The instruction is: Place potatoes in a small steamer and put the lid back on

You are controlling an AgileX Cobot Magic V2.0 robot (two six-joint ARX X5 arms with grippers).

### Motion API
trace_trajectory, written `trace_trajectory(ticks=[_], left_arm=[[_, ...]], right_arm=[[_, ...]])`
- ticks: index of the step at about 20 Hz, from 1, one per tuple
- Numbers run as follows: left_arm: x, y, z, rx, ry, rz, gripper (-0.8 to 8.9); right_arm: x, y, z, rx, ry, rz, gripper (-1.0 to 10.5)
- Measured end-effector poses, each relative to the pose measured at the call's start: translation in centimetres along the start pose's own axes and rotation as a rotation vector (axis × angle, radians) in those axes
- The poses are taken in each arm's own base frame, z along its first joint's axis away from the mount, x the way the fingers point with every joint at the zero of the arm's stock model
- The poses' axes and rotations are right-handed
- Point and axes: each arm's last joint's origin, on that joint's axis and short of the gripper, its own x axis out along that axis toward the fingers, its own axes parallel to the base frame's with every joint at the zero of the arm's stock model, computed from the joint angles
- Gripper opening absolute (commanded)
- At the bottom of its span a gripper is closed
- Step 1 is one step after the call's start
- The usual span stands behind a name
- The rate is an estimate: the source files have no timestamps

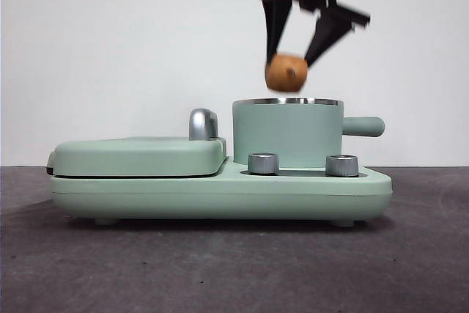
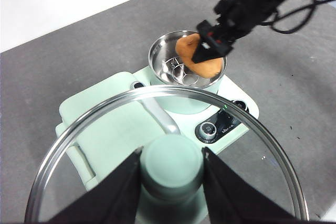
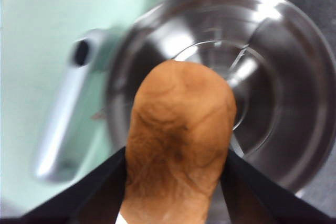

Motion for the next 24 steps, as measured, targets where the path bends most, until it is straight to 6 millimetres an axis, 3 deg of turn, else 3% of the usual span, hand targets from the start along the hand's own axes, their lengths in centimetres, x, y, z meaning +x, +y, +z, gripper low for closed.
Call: trace_trajectory(ticks=[3,7,10,13,17,21,24], left_arm=[[0.0,0.0,0.0,0.0,0.0,0.0,1.13],[0.0,0.0,0.0,-0.004,0.0,0.0,1.13],[0.0,0.0,0.0,-0.007,0.0,0.0,1.13],[0.0,0.0,0.0,-0.008,0.0,0.0,1.13],[0.1,0.0,0.0,-0.011,0.002,0.0,1.13],[0.8,0.1,0.2,-0.012,0.011,-0.001,1.13],[1.8,0.2,0.8,-0.01,-0.003,0.0,1.13]], right_arm=[[3.0,-1.4,1.3,0.026,0.044,0.009,2.2],[5.5,-2.4,1.5,0.05,0.105,0.005,2.4],[5.6,-2.5,1.6,0.05,0.104,0.006,4.1],[5.5,-2.4,1.5,0.051,0.108,0.005,4.3],[2.6,-2.1,2.1,0.028,0.126,-0.003,4.3],[-2.0,-1.5,2.3,-0.015,0.083,-0.023,4.3],[-6.9,-0.2,1.4,-0.057,-0.038,-0.084,4.3]])
